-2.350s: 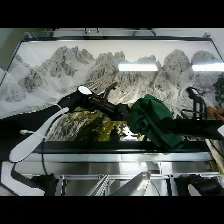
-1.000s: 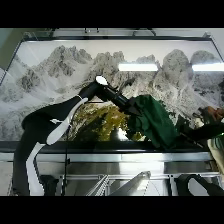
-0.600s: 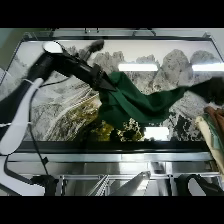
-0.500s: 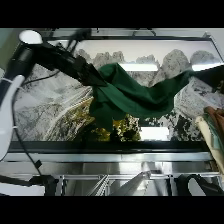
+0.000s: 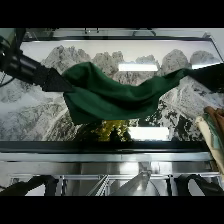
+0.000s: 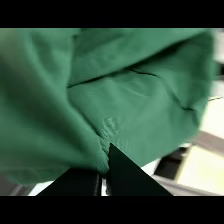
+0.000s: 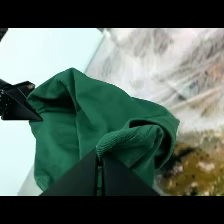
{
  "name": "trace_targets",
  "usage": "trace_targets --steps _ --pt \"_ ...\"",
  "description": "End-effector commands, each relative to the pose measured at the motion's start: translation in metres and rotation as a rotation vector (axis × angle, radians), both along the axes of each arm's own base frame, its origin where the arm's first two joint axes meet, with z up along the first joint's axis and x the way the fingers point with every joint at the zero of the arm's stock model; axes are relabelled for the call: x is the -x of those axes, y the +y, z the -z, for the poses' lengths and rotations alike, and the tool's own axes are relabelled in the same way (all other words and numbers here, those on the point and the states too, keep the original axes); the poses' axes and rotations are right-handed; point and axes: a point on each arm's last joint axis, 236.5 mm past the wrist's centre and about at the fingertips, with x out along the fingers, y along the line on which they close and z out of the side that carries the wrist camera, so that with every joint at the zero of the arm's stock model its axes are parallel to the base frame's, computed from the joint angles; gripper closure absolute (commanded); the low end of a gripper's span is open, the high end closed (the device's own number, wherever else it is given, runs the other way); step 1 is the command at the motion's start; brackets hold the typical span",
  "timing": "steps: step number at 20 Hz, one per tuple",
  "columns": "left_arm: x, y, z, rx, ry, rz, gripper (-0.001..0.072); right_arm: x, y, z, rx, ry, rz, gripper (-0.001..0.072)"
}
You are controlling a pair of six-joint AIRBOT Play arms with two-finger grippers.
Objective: Fold the shirts.
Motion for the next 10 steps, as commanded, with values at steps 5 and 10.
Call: trace_targets --steps 5,10 --pt "0.035 0.008 0.126 -0.148 0.224 0.058 0.0458 -0.018 0.003 0.148 0.019 0.305 0.108 0.0686" --pt "0.035 0.055 0.174 -0.248 0.480 -0.041 -0.0011 -0.019 -0.033 0.194 0.153 0.388 0.169 0.0307"
